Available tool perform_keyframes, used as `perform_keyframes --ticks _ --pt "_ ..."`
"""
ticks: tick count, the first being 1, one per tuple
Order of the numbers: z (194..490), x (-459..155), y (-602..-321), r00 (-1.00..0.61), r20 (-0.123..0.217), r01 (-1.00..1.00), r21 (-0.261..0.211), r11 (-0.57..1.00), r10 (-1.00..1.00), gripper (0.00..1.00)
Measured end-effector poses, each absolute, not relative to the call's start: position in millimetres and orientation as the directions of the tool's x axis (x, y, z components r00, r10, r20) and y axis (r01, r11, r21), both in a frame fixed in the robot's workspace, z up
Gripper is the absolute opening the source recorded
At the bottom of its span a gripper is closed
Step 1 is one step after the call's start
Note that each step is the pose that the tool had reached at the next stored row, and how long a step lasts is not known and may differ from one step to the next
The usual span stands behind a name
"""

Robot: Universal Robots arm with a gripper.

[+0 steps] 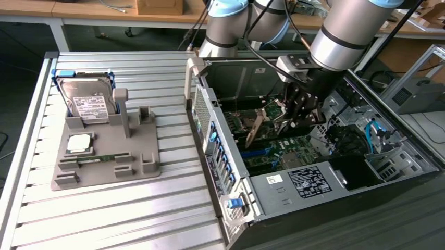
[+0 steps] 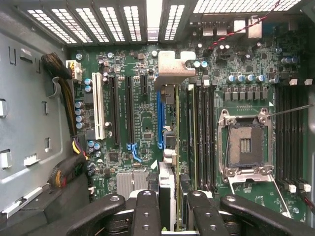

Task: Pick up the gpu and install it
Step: 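Insert the gpu into the slot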

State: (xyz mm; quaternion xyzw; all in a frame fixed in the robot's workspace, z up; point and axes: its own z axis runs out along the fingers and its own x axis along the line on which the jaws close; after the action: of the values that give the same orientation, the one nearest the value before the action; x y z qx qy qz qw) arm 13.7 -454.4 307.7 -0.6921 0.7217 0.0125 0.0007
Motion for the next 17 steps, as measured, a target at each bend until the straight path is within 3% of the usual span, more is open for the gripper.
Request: perform_keyframes --ticks 17 --pt "305.2 6.5 -454.4 -0.040 -0.018 -0.999 0.017 0.040 -0.999 0.27"
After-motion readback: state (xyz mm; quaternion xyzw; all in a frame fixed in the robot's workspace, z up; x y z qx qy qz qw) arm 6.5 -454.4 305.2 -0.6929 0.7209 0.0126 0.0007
